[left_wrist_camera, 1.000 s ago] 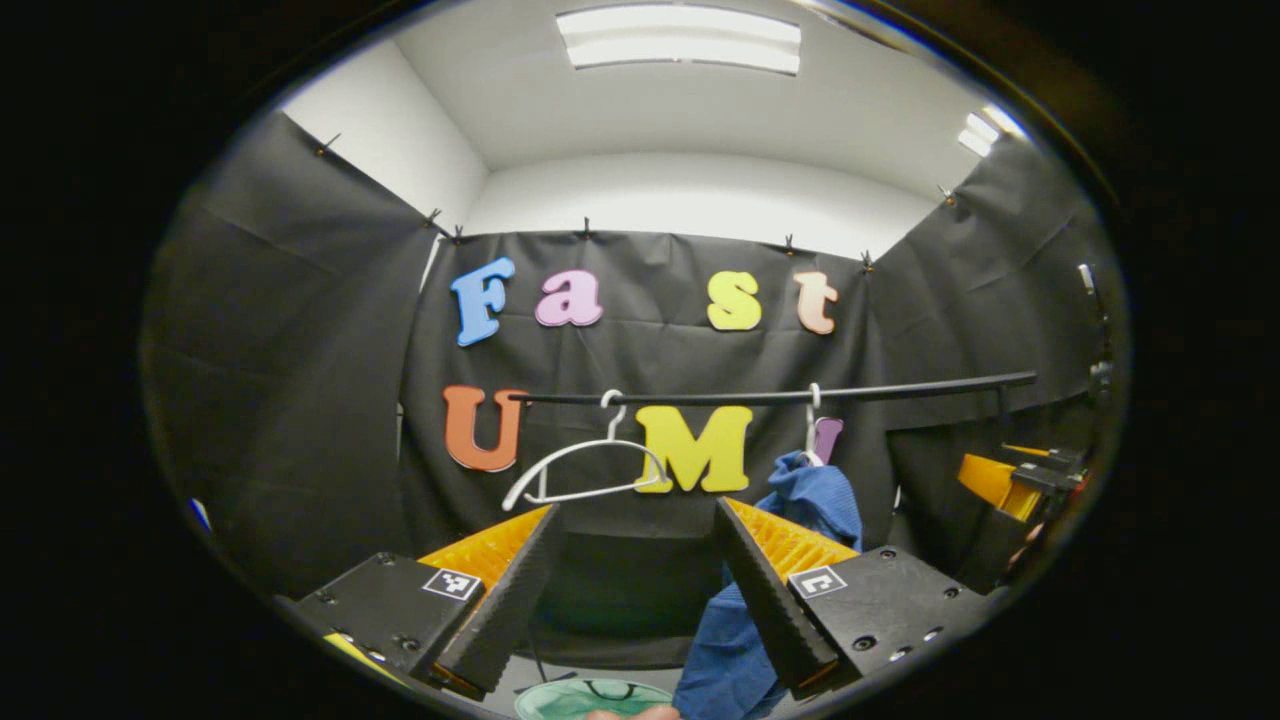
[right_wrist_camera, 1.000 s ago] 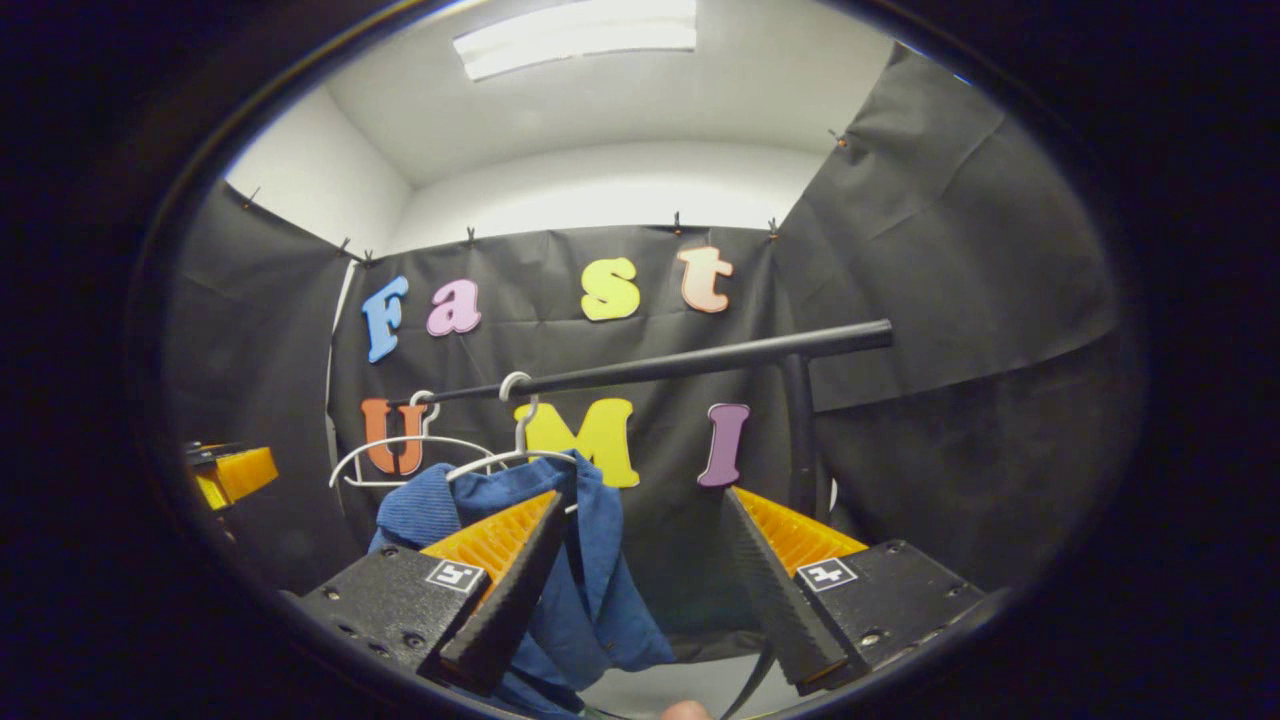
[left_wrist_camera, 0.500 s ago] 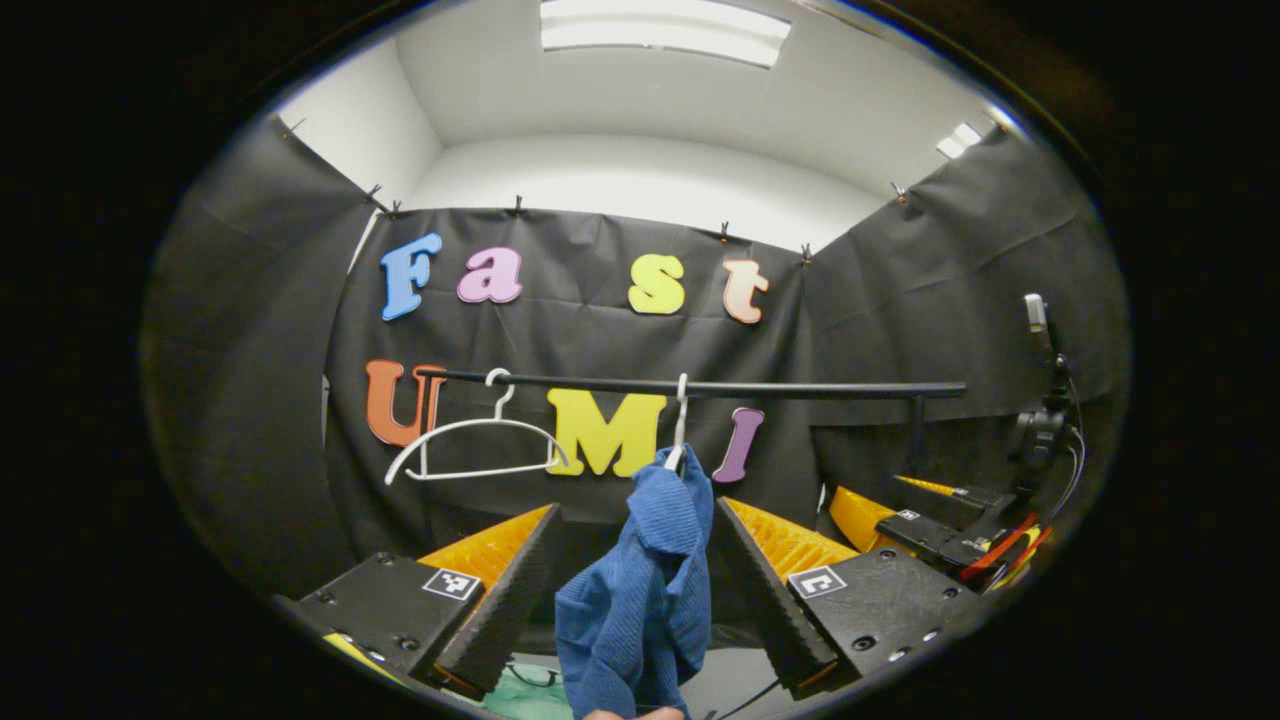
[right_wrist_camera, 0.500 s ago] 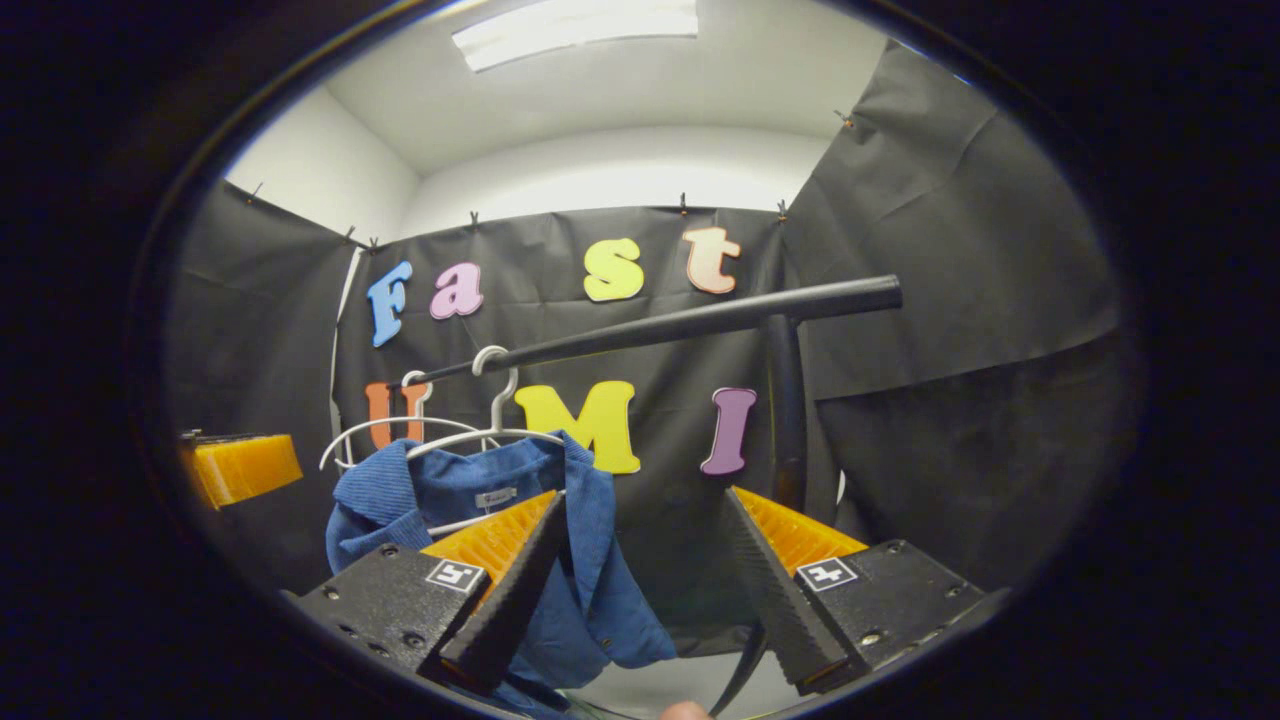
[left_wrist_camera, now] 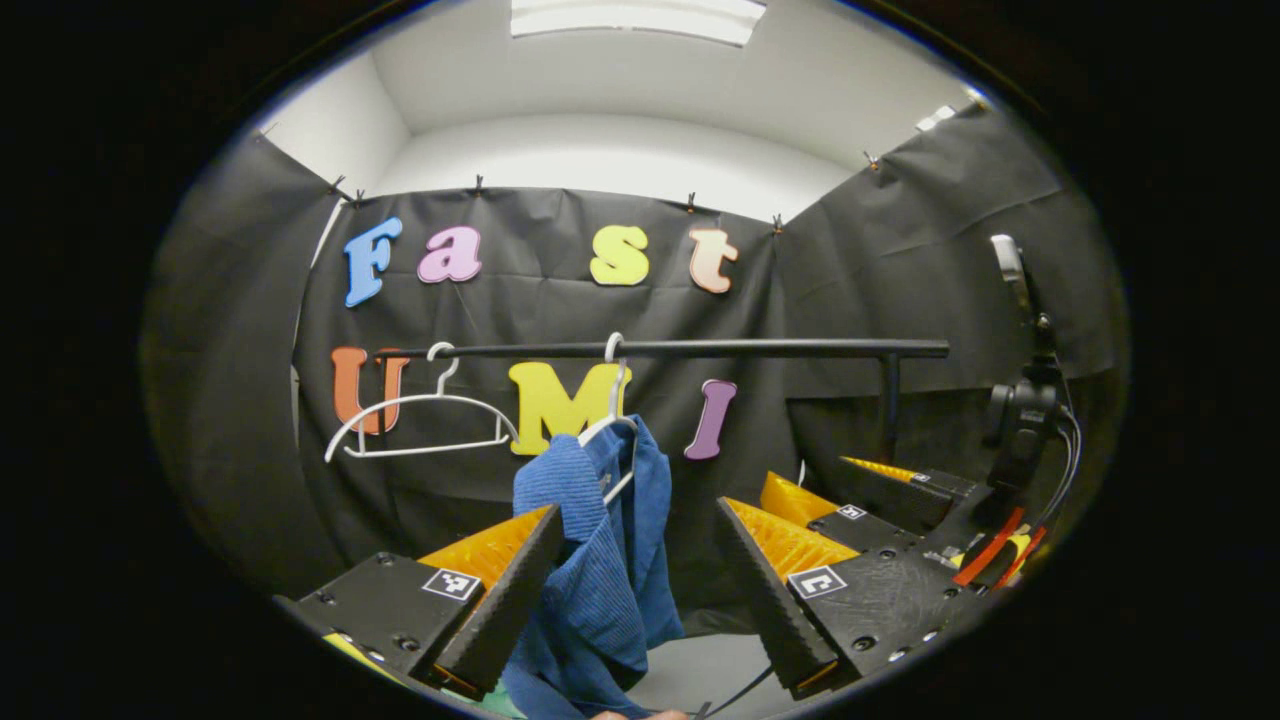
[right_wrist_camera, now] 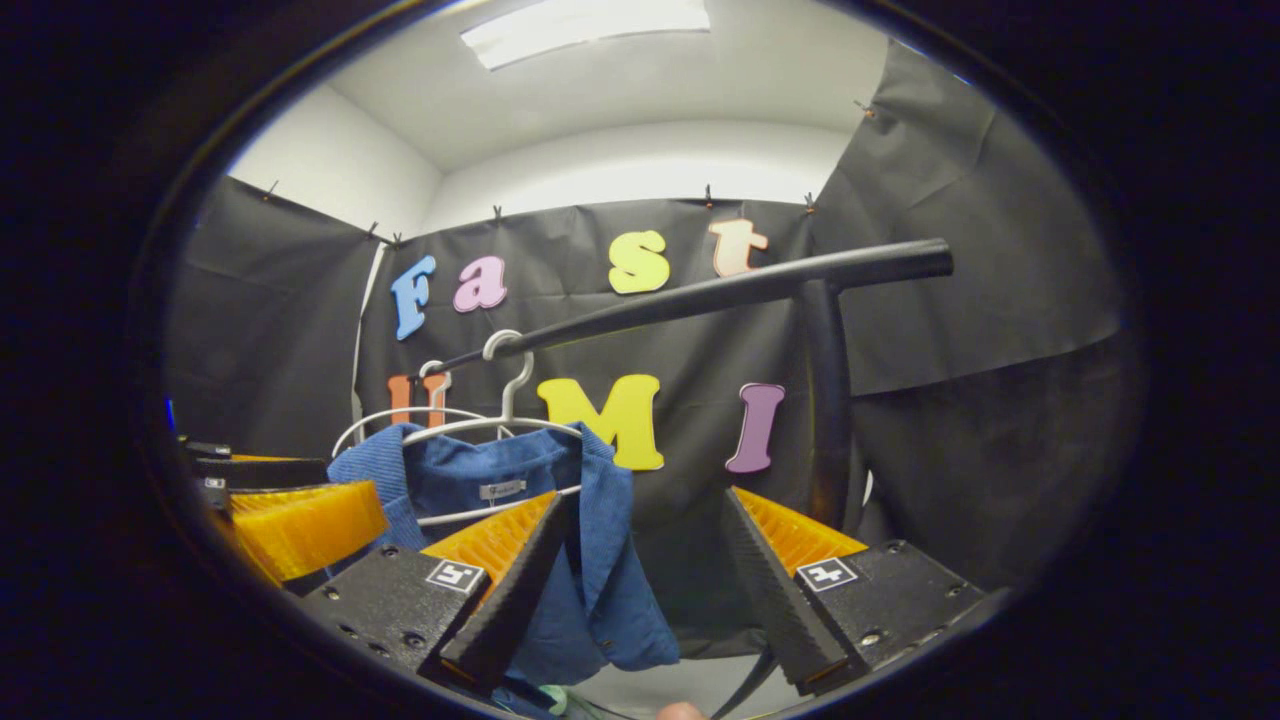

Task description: Grasp the clothes on the hanger with both hands and then place them into the laundry hamper below.

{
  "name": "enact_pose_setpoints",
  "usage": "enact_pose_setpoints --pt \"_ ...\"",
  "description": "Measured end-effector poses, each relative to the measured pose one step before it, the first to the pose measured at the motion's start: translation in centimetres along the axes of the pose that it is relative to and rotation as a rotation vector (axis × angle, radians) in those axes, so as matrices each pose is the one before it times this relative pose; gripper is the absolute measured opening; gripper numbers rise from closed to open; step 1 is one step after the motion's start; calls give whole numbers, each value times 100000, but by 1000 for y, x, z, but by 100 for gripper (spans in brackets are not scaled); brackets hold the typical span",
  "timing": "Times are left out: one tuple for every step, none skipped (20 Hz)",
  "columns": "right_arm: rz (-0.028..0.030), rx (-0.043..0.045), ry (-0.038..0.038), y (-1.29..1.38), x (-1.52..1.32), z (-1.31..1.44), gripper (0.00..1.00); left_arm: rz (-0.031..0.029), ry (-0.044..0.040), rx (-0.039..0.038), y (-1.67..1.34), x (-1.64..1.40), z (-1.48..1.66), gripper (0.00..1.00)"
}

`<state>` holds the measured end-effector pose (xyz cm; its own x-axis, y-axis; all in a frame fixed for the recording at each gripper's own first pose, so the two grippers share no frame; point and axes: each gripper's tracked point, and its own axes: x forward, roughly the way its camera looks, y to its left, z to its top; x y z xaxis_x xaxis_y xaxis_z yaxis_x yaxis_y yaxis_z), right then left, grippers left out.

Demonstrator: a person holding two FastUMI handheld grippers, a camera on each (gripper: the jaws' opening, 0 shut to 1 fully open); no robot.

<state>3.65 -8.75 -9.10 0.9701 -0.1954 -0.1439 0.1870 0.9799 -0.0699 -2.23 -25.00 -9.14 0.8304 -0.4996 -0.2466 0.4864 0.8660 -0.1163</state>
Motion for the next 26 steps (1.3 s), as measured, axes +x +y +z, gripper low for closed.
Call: enact_pose_setpoints --pt "-322 138 755 288 532 -442 99 384 1943 83 535 561 -665 96" --pt "-834 255 1129 277 542 -498 99 405 1635 38 632 212 -763 98" --pt "-587 161 1279 373 576 -665 99 301 1475 -35 577 251 -529 100" --pt "-681 89 1156 405 556 -511 98 664 1302 302 601 143 -394 94" --pt "-312 -1 582 445 758 -380 98 799 631 459 732 119 -228 96" --pt "-973 -286 931 356 896 -360 99 837 188 578 732 392 -65 96" --pt "-562 -608 830 308 958 -380 98 1099 168 391 743 497 -95 91" --pt "-1655 -675 810 178 949 -335 99 1855 135 142 610 263 -188 94" --pt "-1375 -759 651 191 946 -262 99 1594 116 -230 784 402 -47 94" --pt "-1753 -559 621 184 1091 -149 99 2042 370 -354 1142 613 -176 94" --pt "-2004 -696 691 47 1120 -253 99 2032 555 -729 1075 608 -264 96" --pt "-3021 -388 539 -108 1089 -96 99 1658 1108 -925 809 738 -323 94" --pt "-2733 -455 710 -175 1140 -138 99 2002 1055 -845 764 582 -268 96" --pt "-3325 -606 853 -212 1094 -160 99 2036 972 -660 731 746 -289 94" --pt "-2871 -340 -77 -243 949 19 99 2274 1306 -195 867 709 -234 94" --pt "-3050 638 -298 -270 772 328 99 2270 752 -29 861 473 -131 96" --pt "-2879 986 -297 -358 720 307 99 1387 1188 -816 832 546 -141 99" --pt "-4293 774 -127 -535 552 203 98 988 724 -1526 555 912 73 95" --pt "-3803 721 10 -642 495 153 99 51 947 -1483 285 651 68 96" --pt "-2866 846 -180 -424 183 71 99 1023 28 -480 438 813 256 97" --pt "-2000 632 -415 -391 47 14 99 410 -172 -208 450 531 188 96" --pt "-2142 611 -816 -488 14 135 99 558 -673 -308 344 404 119 100" --pt "-1079 489 -1980 -416 164 580 99 172 -160 -844 128 295 -47 97" --pt "-2073 -1171 -560 -561 101 90 98 -195 844 -803 -298 183 -306 98" --pt "-915 -1336 153 -230 265 -384 95 14 573 -795 -95 456 -308 98" --pt "1291 -716 733 294 -97 -178 87 -597 653 -503 -316 508 -80 99"
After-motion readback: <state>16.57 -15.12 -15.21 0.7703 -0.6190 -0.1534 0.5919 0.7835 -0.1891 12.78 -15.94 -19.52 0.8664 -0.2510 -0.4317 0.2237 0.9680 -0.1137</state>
